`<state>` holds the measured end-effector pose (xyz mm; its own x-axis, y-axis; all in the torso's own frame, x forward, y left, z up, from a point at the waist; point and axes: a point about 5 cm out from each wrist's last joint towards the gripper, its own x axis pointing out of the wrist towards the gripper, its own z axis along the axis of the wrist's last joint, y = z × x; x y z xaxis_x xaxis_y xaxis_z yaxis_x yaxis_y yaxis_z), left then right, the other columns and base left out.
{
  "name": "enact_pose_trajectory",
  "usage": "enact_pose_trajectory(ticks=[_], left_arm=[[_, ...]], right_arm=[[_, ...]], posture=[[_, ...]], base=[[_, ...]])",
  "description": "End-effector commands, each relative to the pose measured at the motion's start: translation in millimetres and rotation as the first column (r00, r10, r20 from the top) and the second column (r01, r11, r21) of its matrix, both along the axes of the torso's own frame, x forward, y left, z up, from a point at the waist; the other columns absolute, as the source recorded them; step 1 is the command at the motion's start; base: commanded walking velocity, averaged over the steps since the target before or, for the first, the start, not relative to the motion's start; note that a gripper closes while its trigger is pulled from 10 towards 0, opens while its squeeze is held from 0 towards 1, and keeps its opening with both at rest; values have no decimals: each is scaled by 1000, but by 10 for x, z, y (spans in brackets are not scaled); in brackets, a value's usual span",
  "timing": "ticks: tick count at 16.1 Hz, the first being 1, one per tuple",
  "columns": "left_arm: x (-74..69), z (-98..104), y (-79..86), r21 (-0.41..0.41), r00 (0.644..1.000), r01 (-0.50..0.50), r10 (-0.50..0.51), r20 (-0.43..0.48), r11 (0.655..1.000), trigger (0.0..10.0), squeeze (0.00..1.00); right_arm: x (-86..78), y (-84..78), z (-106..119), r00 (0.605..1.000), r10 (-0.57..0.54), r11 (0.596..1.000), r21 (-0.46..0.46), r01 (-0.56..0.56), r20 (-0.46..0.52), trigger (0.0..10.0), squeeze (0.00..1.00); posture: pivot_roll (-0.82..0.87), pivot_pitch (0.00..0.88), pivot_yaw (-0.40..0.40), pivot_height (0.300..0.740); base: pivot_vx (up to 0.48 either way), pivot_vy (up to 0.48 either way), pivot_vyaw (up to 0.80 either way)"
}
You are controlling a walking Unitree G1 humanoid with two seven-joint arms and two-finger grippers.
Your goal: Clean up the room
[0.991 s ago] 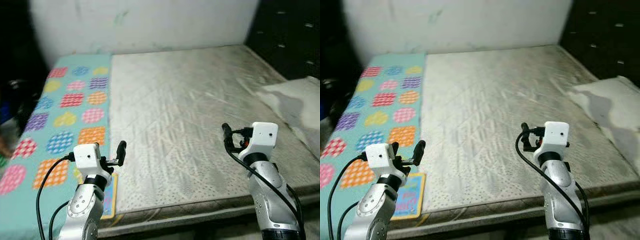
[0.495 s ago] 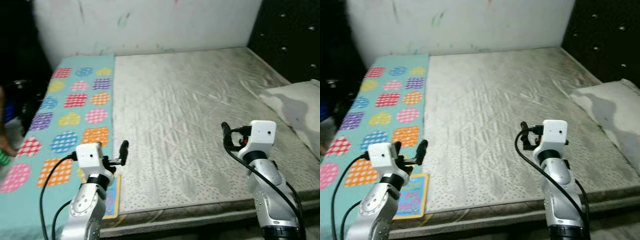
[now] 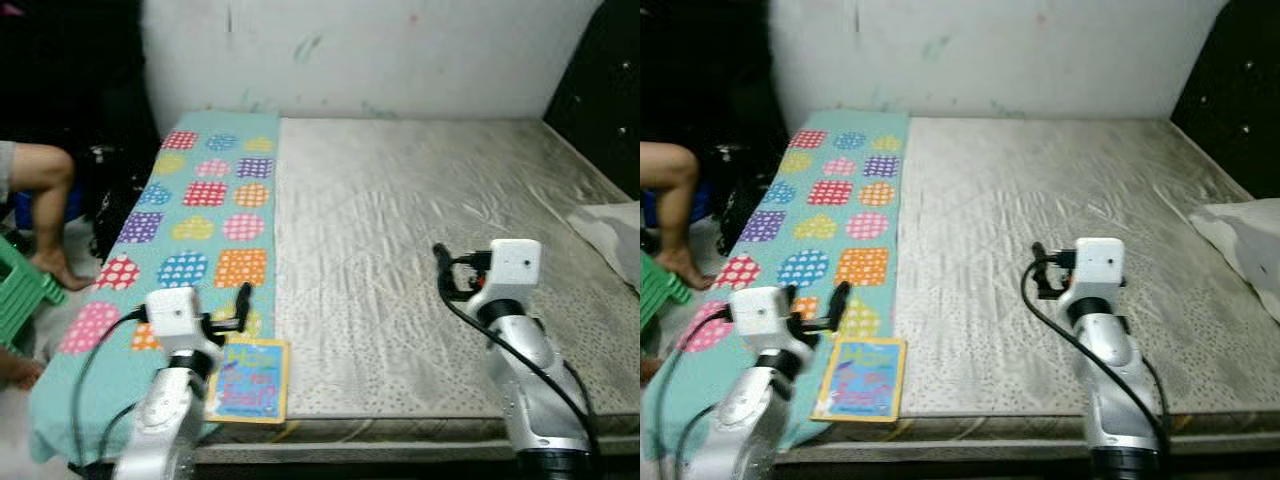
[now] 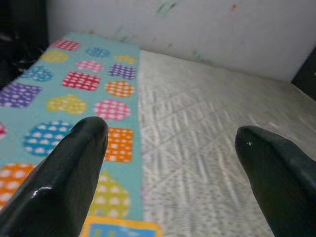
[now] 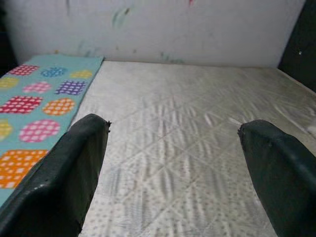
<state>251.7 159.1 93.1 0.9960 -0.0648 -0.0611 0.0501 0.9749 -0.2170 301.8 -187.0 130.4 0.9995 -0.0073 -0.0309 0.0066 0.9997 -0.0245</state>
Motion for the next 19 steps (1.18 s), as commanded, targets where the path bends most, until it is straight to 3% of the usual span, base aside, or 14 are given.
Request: enact_pose_trajectory(ticks=[1, 6, 15, 19], left_arm=[[5, 3, -66, -8, 1000, 20, -20, 2, 1000, 10000, 0], [6, -10, -72, -8, 1000, 19, -19, -6, 1000, 10000, 0], [-1, 44, -104, -22, 997, 61, -60, 40, 998, 10000, 0], [-4, 46, -114, -30, 996, 75, -74, 45, 997, 10000, 0]], right_arm=[[-5, -71, 8, 1000, -22, 1000, -15, 22, 3, 10000, 0], [-1, -86, 10, 1000, -18, 999, -29, 19, 2, 10000, 0], [15, -87, 11, 1000, -3, 999, -47, 3, 3, 10000, 0], [20, -81, 10, 1000, -2, 999, -50, 2, 2, 10000, 0]], posture=[[-95, 37, 27, 740], [-97, 38, 28, 740], [-103, 43, 26, 740], [-105, 42, 26, 740]], base=[[0, 401, 0], [0, 386, 0], [0, 0, 0], [294, 0, 0]])
